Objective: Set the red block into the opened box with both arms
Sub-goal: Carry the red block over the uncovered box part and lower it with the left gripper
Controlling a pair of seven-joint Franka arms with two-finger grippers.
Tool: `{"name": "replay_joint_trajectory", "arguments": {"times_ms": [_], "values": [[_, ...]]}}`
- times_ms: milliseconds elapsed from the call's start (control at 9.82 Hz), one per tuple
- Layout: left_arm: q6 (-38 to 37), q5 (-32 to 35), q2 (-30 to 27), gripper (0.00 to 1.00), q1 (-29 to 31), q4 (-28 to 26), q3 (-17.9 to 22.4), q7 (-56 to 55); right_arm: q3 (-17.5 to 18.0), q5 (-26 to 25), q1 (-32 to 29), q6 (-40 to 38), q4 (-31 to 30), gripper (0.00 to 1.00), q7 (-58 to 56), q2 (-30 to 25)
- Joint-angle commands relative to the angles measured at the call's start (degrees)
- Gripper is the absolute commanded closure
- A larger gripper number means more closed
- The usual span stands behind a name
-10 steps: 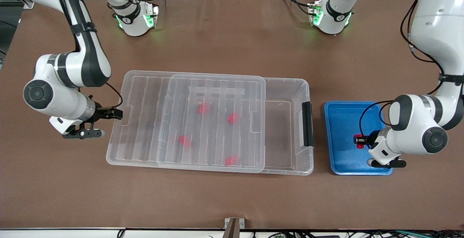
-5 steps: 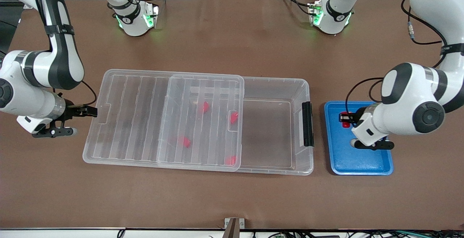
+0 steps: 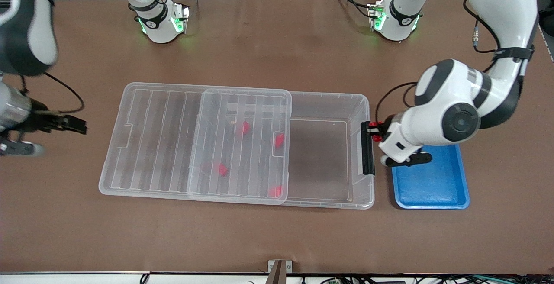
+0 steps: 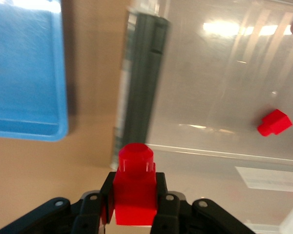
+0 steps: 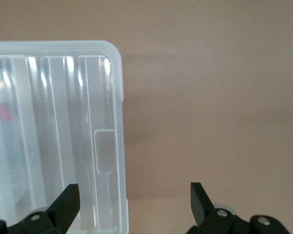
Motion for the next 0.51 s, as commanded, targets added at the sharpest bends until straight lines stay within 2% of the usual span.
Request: {"name": "replay_joint_trajectory", "arguments": {"times_ms": [0, 102, 306, 407], "values": [[3.7, 0.7, 3.4, 1.0, -6.0, 0.2, 0.7, -5.1, 11.3, -0.2, -14.9, -4.8, -1.4, 0.0, 3.6, -8.7], [8.1, 2.3, 4.6, 1.0, -7.6, -0.1, 0.7, -5.3, 12.0, 0.8, -15.9, -7.4, -2.1, 0.0, 3.4, -10.9], [12.7, 7.4, 9.0, 1.0, -10.2, -0.6, 0.8, -5.4, 11.5, 1.5, -15.9, -5.7, -6.6, 0.0, 3.2, -13.9], [14.6, 9.2, 11.4, 1.0, -10.3, -1.2, 0.8, -5.7, 11.4, 1.5, -15.9, -5.4, -6.6, 0.0, 3.1, -13.9]]}}
